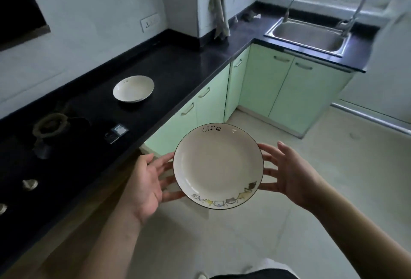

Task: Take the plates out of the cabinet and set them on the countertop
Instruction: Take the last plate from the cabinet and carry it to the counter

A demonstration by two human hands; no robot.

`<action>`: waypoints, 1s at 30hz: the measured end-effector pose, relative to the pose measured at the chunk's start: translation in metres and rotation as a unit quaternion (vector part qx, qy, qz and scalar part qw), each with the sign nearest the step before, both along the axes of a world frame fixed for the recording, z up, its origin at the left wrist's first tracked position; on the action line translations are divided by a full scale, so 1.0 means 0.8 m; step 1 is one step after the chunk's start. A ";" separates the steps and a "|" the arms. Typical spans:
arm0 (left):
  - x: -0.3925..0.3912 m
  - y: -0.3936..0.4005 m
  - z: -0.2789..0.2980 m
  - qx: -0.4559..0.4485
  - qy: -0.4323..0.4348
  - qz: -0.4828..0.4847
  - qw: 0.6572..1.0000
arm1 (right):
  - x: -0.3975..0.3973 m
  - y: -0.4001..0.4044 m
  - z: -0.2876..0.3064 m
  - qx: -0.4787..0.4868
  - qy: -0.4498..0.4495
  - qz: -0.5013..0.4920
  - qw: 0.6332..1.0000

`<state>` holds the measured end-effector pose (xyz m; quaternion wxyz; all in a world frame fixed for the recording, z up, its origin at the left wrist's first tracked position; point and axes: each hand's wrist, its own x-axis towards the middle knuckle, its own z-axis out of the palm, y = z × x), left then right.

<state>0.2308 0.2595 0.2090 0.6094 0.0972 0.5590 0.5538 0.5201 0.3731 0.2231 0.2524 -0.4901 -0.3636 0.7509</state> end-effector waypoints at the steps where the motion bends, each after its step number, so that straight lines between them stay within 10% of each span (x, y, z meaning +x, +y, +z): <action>1: 0.007 0.015 0.002 0.002 0.001 -0.013 1.000 | 0.011 0.006 0.000 -0.002 -0.002 -0.012 1.000; 19: 0.226 0.287 0.023 -0.004 0.041 -0.088 0.995 | 0.241 0.215 -0.009 -0.014 0.040 -0.102 0.994; 30: 0.204 0.353 0.017 -0.027 0.034 -0.021 0.999 | 0.212 0.328 -0.025 -0.036 0.058 -0.035 0.997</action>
